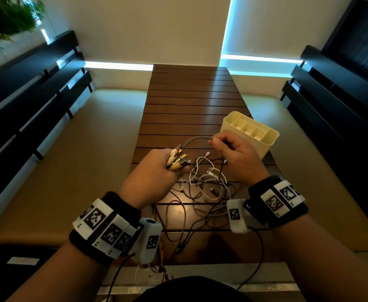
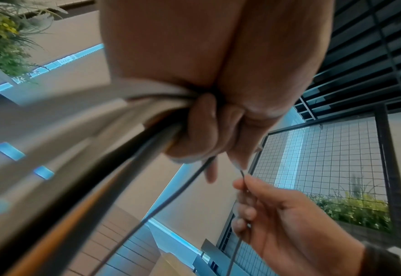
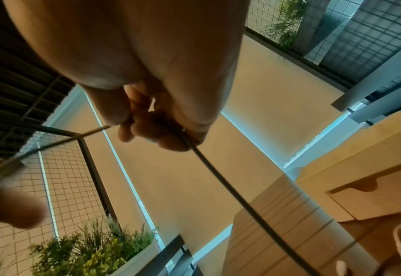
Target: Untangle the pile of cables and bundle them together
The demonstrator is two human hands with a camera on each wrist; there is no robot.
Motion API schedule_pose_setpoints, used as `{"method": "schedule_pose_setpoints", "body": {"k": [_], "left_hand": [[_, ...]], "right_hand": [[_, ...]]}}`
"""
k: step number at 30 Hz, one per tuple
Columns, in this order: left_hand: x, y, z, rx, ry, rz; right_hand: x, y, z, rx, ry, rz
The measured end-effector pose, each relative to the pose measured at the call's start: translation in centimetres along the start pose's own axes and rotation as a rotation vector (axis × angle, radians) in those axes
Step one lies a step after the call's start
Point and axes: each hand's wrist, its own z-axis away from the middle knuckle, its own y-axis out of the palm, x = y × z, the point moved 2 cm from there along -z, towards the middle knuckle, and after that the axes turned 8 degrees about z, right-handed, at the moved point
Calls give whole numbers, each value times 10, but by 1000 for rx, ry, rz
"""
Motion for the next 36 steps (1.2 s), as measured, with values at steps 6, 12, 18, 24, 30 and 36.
{"method": "schedule_pose_setpoints", "body": {"k": [6, 12, 18, 24, 30, 36], "left_hand": [[-6, -3, -5, -107, 69, 6], [-4, 3, -9, -118, 45, -27], [-14, -1, -3, -249, 81, -54], [-32, -23, 3, -460, 134, -19], [-39, -20, 13, -466, 117, 1], [-47, -16, 25, -400, 157, 48]], "right_hand": [[10, 6, 0, 130, -126, 147], [26, 9, 0, 163, -261, 130], [19, 3, 4, 186, -208, 110], [-15, 8, 23, 252, 179, -11], [-11, -16, 28, 123, 155, 26], [9, -23, 51, 87, 52, 91]]}}
